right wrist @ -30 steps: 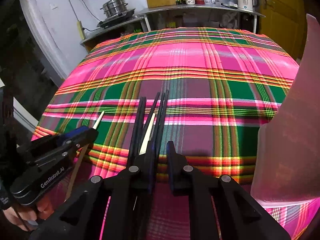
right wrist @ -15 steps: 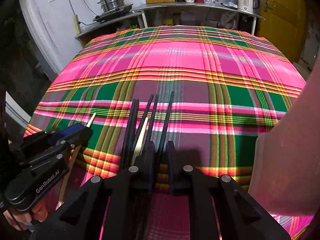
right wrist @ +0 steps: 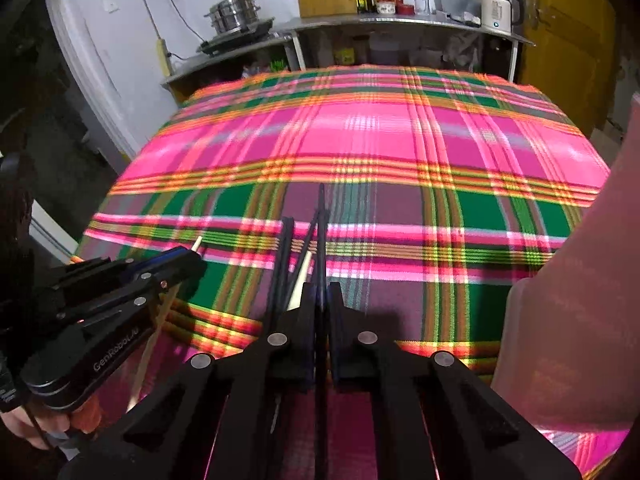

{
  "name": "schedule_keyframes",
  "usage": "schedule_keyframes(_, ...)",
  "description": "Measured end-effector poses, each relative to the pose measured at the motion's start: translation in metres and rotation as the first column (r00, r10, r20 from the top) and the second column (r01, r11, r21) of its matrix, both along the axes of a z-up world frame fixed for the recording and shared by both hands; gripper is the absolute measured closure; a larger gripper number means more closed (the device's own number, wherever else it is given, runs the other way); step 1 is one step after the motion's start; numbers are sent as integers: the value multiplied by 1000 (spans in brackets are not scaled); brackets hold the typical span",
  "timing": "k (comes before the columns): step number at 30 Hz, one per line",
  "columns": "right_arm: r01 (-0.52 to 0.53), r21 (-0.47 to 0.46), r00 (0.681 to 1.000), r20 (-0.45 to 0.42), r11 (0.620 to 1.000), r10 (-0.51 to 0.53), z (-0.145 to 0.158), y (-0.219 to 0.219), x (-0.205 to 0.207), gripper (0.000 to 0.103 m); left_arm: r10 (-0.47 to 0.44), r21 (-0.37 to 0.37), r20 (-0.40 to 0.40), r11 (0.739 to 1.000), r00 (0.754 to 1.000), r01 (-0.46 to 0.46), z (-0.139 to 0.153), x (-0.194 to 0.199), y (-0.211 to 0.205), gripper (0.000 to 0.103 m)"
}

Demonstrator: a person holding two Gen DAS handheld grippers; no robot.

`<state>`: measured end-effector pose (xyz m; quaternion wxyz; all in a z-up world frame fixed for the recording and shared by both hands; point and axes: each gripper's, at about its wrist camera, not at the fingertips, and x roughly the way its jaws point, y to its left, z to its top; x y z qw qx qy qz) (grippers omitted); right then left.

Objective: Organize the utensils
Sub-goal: 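Lift both chopsticks upright and carry them over the pink holder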

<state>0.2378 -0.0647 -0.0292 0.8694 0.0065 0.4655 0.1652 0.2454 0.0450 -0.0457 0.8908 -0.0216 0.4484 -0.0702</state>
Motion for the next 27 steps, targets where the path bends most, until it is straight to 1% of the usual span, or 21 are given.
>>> schedule_keyframes(4, -11, 19, 999, 44, 1000, 11, 21, 0, -11, 98, 10, -41, 42, 999, 999, -8, 25, -14, 8, 97)
schedule_keyframes(12, -31, 49, 992, 121, 998, 25, 59, -1, -37, 98, 7, -84, 122, 996, 993, 3, 73, -40, 14, 97)
schedule_keyframes(16, -31, 67, 987, 157, 997, 20, 77, -8, -51, 98, -1, -105, 161, 994, 987, 18, 96, -57, 13, 97)
schedule_keyframes(22, -24, 93, 977, 212, 995, 3, 104, -23, -77, 98, -14, -122, 210, 992, 978, 41, 123, -80, 8, 97)
schedule_keyframes(27, -15, 107, 970, 244, 994, -11, 119, -33, -94, 98, -35, -125, 236, 990, 971, 66, 140, -95, -2, 97)
